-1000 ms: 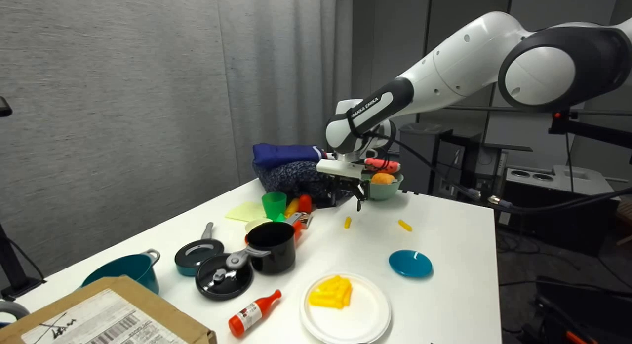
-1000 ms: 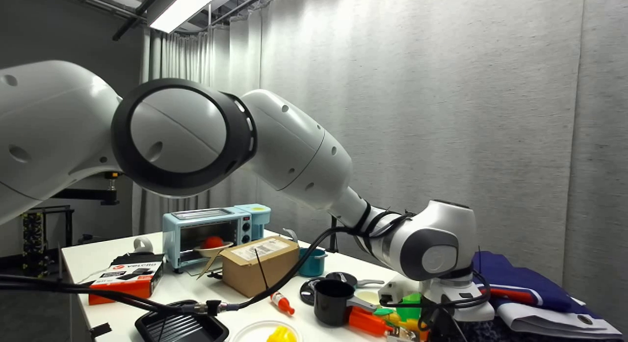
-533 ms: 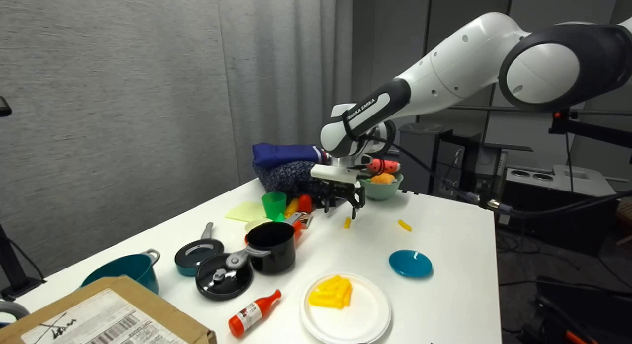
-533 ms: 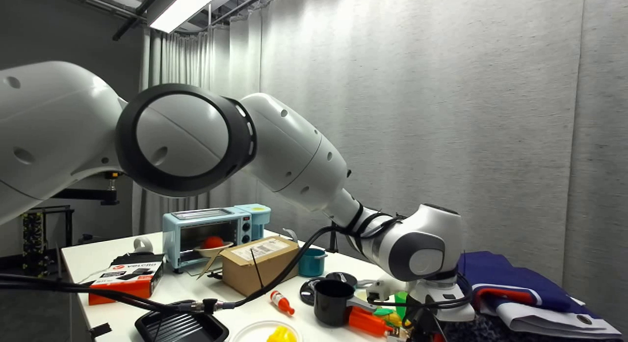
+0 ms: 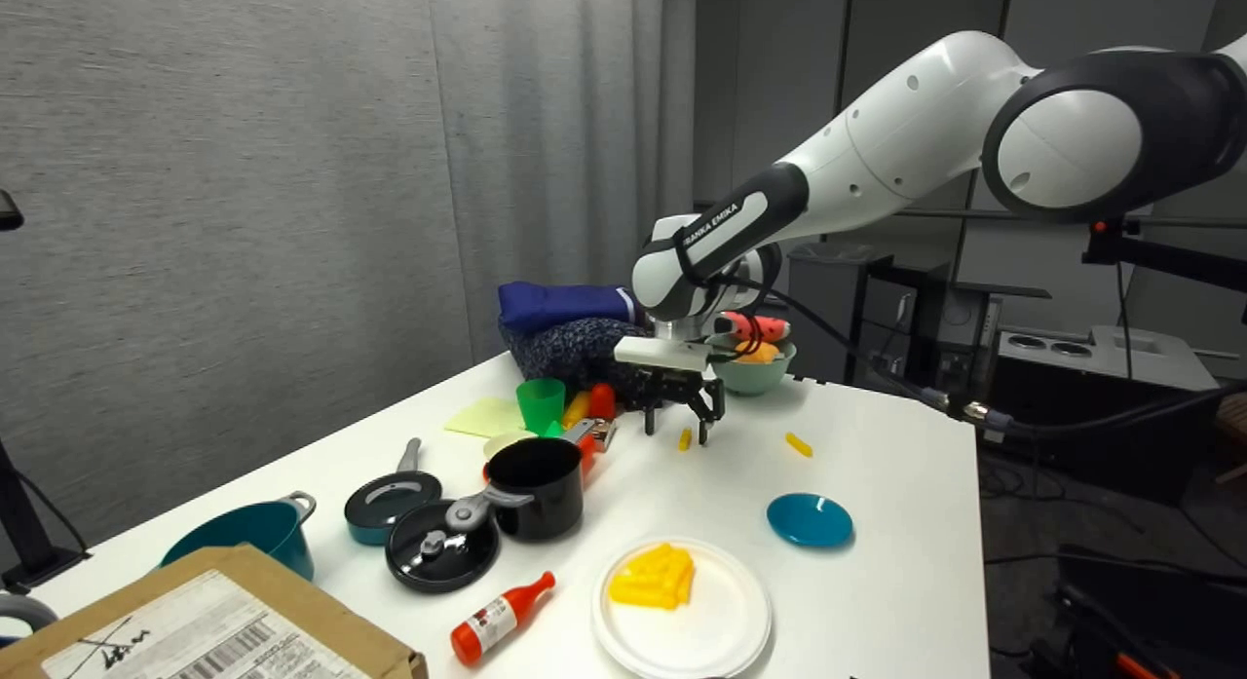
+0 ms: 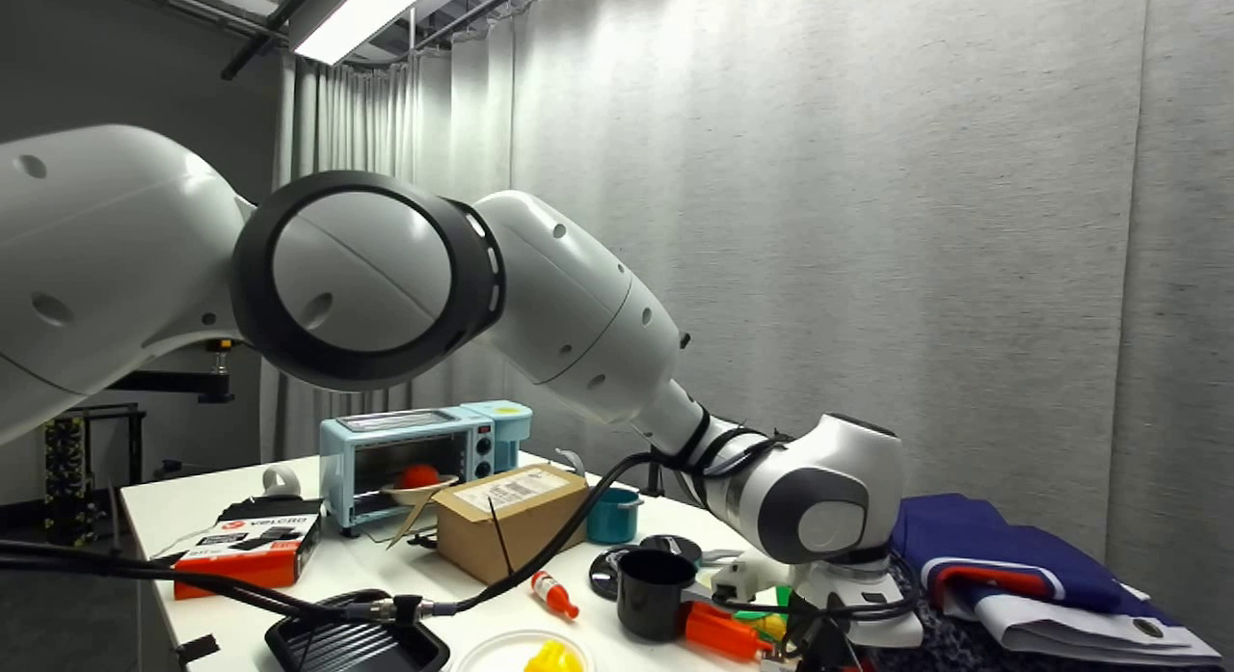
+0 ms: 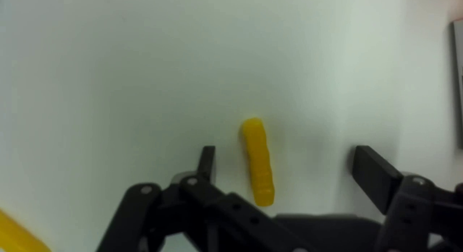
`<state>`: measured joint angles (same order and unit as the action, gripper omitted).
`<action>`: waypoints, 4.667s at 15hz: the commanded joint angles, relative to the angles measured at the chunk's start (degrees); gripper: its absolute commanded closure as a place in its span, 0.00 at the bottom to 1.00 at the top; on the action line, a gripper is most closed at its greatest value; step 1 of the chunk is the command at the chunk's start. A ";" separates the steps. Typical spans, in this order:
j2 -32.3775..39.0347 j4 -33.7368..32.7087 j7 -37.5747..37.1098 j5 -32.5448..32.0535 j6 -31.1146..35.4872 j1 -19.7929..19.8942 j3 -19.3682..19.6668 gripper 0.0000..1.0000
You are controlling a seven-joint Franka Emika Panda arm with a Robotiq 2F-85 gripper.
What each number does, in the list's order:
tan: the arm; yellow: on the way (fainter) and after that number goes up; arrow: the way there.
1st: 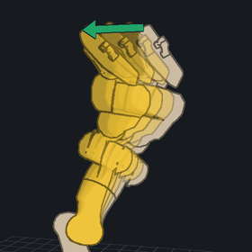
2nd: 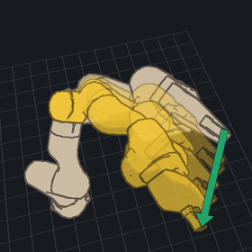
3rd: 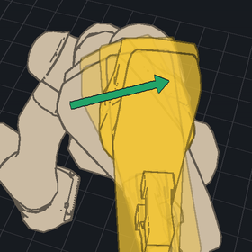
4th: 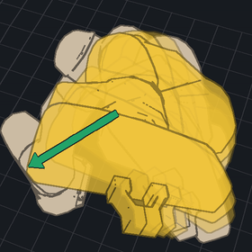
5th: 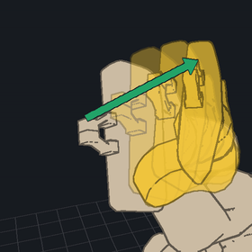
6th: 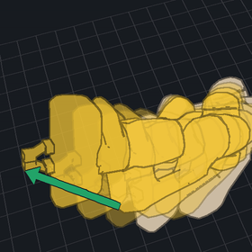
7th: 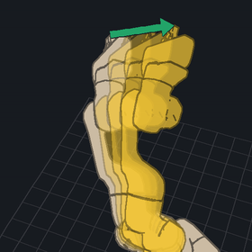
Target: Pick up the fries plush toy and put them on the plate
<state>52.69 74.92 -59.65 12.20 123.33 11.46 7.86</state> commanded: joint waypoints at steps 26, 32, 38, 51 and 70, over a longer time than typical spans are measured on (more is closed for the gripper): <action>-3.70 2.38 -10.77 -6.64 0.90 -13.88 3.00 0.96; -7.70 7.03 -21.36 -9.99 -1.60 -13.42 7.06 0.96; -12.95 14.96 -19.12 -10.36 1.08 -10.68 6.80 0.96; -19.38 25.72 -12.60 -12.28 10.46 -10.77 6.02 0.96; -29.13 42.45 -7.90 -7.71 18.23 -17.41 -5.90 0.96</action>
<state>25.88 113.69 -69.64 3.21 141.97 -5.39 2.62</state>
